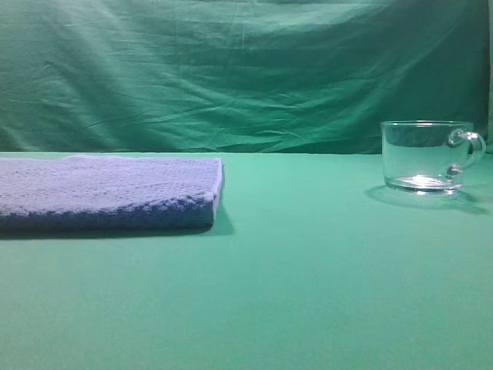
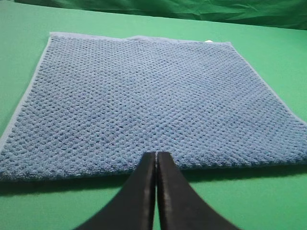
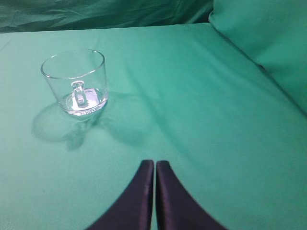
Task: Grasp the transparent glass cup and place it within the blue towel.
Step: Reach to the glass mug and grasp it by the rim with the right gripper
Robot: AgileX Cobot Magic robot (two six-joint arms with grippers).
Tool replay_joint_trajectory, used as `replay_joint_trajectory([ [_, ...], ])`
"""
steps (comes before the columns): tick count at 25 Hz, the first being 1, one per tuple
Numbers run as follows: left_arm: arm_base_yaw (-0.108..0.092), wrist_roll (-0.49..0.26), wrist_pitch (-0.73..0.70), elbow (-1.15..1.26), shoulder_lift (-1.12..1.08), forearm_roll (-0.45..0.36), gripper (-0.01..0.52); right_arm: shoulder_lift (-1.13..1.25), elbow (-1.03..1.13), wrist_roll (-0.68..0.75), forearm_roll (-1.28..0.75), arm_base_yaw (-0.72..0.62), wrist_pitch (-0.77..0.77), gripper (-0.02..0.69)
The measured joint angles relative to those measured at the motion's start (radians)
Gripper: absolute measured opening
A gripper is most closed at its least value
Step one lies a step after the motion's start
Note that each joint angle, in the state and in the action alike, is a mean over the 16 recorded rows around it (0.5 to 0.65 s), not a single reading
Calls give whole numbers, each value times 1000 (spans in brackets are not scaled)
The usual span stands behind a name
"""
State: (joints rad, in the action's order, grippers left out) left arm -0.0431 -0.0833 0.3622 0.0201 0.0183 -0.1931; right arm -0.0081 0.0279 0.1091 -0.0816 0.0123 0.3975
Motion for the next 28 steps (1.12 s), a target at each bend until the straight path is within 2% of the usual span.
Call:
replay_joint_trajectory([
  [22,0,0,0,0,0,0,0,0,0,0,-2,0,-4,0],
  [28,0,0,0,0,0,0,0,0,0,11,3,0,-108,0],
])
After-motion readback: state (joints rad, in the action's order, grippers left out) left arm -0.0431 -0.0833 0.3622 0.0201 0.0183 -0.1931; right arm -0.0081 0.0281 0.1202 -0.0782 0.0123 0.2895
